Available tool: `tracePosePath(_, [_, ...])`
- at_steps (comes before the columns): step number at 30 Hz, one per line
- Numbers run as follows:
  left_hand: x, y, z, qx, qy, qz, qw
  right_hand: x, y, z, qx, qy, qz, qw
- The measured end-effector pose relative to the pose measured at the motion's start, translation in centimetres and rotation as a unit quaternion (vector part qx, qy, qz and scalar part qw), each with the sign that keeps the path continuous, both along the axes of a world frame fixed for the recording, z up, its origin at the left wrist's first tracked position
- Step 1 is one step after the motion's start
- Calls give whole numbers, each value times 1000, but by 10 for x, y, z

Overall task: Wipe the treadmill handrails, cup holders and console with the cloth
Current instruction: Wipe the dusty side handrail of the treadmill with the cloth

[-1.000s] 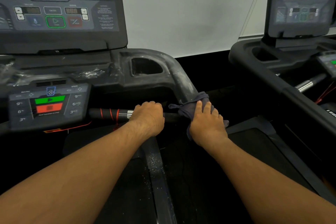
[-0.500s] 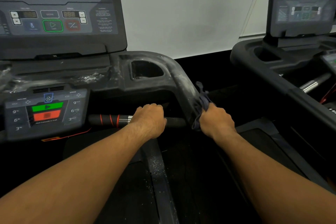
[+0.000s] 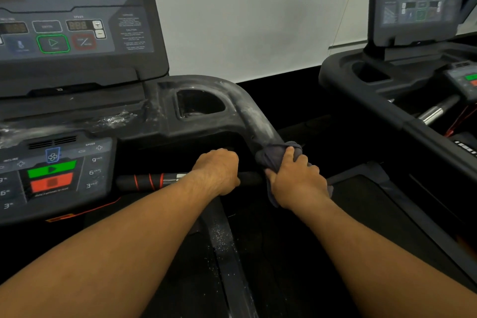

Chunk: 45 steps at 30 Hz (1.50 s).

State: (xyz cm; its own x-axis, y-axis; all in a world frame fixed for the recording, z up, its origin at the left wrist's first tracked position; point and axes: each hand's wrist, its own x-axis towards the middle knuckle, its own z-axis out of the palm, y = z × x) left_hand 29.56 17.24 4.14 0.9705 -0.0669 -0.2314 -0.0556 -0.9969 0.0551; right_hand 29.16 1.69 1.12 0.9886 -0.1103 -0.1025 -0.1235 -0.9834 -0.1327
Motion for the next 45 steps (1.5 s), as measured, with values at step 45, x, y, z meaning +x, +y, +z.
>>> tracePosePath(45, [17, 53, -19, 53, 49, 26, 997, 9, 71, -63, 23, -91, 302, 949])
